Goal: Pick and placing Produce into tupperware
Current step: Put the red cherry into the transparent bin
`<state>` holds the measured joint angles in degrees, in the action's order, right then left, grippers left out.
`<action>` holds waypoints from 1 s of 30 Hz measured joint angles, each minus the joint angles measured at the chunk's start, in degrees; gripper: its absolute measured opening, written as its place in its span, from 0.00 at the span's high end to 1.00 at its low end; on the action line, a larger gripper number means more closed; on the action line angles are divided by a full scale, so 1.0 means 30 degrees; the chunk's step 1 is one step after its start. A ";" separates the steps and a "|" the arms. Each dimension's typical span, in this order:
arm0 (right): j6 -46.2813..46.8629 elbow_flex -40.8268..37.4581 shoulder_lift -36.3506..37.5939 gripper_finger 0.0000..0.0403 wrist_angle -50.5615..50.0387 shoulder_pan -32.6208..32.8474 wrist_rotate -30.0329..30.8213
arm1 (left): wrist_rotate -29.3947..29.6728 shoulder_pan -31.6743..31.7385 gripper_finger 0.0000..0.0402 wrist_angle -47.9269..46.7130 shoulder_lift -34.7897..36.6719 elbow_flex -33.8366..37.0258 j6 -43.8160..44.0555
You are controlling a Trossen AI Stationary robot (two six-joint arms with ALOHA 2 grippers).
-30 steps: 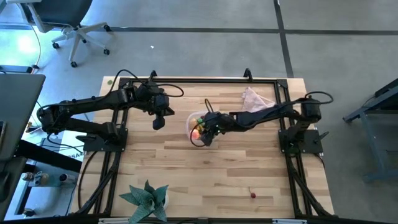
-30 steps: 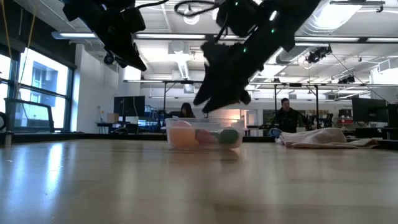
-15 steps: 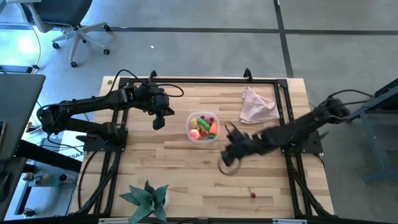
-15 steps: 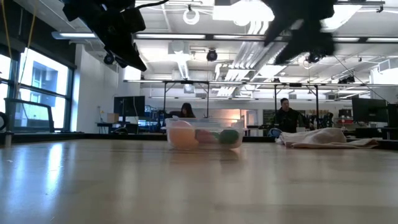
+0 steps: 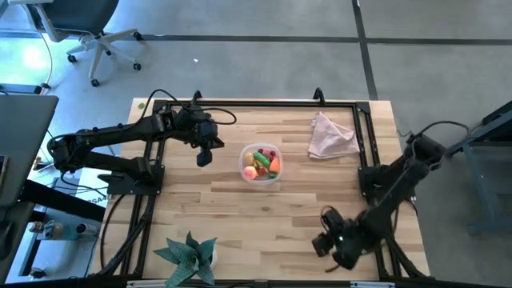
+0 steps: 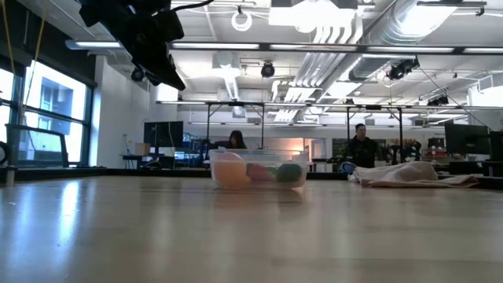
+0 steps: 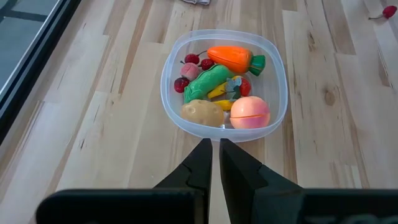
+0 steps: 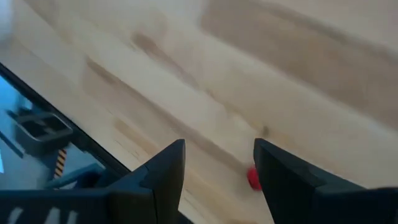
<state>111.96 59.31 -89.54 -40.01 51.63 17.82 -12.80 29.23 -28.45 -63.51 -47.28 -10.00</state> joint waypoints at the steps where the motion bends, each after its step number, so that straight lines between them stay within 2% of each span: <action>1: 0.0588 0.0000 -0.0271 0.55 0.0072 0.0350 -0.0171 | 0.0000 -0.0001 0.95 0.0000 0.0000 -0.0001 0.0000; 5: 0.1237 0.0000 -0.1335 0.55 0.0529 0.1206 -0.1174 | 0.0000 0.0000 0.95 0.0000 0.0000 0.0005 0.0000; 17: -0.0772 0.0000 -0.3095 0.55 0.0844 0.1360 -0.2432 | 0.0000 0.0000 0.95 0.0000 0.0001 0.0003 0.0000; 30: -0.1100 0.0000 -0.4056 0.55 0.1735 0.1284 -0.2607 | 0.0000 -0.0006 0.95 0.0000 0.0001 -0.0001 0.0000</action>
<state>108.66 59.31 -101.71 -34.80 55.48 10.00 -12.80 29.22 -28.45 -63.50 -47.28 -10.00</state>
